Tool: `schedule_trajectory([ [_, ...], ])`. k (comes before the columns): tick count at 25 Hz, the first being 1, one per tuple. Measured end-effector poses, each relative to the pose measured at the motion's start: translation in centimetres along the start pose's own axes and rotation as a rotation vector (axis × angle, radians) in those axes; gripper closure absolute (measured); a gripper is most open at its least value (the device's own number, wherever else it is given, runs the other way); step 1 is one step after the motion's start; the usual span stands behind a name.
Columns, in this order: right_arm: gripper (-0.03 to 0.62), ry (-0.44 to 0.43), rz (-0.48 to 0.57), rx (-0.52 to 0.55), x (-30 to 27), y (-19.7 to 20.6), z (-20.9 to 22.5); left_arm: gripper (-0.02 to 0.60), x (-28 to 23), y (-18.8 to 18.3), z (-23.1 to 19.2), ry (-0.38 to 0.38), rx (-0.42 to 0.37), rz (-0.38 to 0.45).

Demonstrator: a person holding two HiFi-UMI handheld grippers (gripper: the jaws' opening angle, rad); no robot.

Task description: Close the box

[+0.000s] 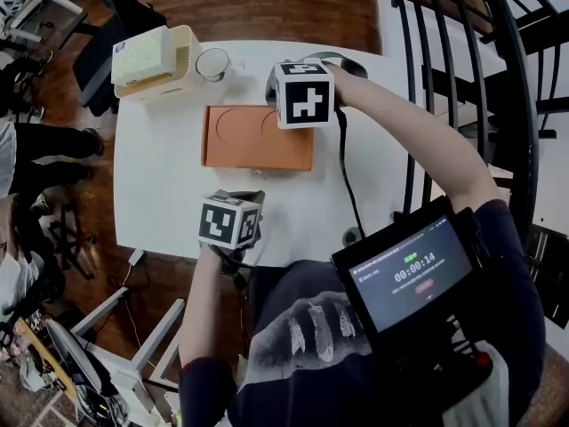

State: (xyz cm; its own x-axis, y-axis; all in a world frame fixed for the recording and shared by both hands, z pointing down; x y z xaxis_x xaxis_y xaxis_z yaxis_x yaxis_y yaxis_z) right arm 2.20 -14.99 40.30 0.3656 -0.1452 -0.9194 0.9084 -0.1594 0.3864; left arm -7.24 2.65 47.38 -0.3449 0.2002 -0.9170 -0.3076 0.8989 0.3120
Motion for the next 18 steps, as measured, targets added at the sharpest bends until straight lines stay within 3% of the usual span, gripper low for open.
schedule_trajectory([
  [7,0.592,0.022,-0.042,0.075,2.4,-0.6,-3.5,0.566,1.4,-1.6,4.1,-0.089,-0.116,0.026],
  [14,0.592,0.02,-0.077,0.132,3.3,-1.9,-5.8,0.566,2.0,0.0,5.7,-0.065,-0.125,0.014],
  [18,0.591,0.019,-0.081,0.159,3.6,-2.9,-6.7,0.566,2.6,0.7,5.5,-0.11,-0.142,0.002],
])
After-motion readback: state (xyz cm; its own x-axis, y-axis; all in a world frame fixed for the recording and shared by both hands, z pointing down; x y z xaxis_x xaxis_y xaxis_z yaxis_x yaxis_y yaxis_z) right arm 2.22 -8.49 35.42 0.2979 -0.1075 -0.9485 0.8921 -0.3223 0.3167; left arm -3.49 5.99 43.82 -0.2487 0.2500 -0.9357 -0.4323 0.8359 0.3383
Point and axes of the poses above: the fingertips, and each gripper's own axes: x backward along the fingers, z to its right, y out of its underside, the point moved 8 cm from there along x, backward along the fingers, and after that the axes turned 12 degrees about -y, right-handed, at the moved point
